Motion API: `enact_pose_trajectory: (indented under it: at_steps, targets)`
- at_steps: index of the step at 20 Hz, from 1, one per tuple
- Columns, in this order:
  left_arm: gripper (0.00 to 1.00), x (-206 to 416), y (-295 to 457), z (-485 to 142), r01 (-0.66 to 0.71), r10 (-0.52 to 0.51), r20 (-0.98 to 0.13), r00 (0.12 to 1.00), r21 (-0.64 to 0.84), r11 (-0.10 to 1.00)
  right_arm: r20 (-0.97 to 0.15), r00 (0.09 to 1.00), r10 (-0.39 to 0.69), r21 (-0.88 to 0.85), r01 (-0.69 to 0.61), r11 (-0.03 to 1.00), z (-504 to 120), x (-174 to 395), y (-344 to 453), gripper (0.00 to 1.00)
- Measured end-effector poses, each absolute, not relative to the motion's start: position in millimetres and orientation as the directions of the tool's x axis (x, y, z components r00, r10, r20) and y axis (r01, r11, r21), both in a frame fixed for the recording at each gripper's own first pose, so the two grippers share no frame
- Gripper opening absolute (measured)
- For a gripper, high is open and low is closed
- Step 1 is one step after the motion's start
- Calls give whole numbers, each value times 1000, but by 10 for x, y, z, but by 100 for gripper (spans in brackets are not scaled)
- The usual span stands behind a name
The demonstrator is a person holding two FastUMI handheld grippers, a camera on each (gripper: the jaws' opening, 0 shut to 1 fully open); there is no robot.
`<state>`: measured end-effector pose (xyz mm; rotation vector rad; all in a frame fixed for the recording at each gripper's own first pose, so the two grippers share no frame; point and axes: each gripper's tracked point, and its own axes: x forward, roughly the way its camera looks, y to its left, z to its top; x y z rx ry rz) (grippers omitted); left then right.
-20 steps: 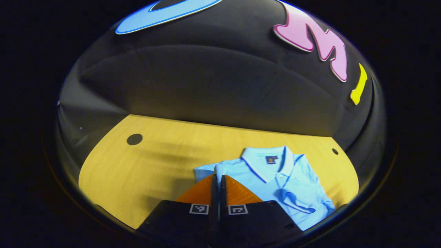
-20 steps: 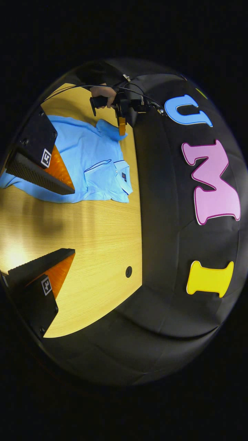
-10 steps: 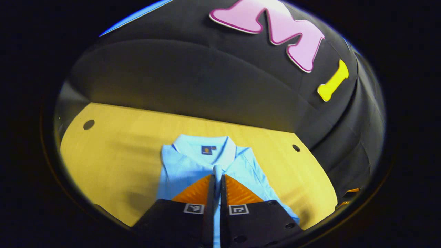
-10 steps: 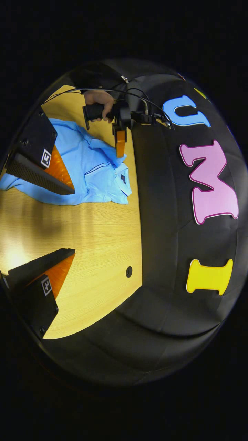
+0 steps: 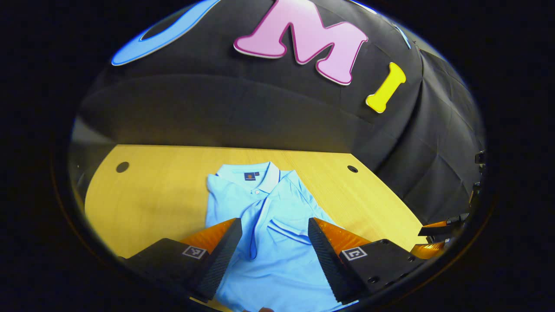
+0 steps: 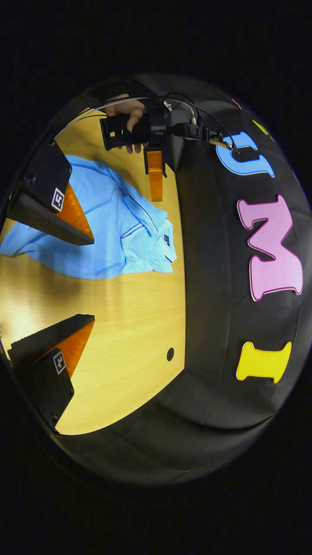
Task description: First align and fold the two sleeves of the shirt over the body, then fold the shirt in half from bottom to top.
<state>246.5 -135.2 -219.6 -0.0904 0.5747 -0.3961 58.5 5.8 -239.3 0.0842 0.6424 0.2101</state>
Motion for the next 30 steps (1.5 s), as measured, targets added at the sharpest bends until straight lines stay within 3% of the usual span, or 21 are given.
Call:
enact_pose_trajectory:
  at_steps: [7, 18, 30]
  targets:
    - [97, 1453, -717, -1926, 221, -300, -491, 818, -214, 952, -638, 722, 266, 196, -182, 964, -2605, 35, 376, 99]
    - [97, -290, -700, -2766, 240, -267, -681, 682, -138, 961, -713, 654, 254, 221, -135, 966, -3063, -771, 502, 99]
    - [96, -755, -793, -3438, 167, -151, -765, 627, -57, 984, -765, 592, 254, 223, -125, 967, -3524, -1039, 598, 99]
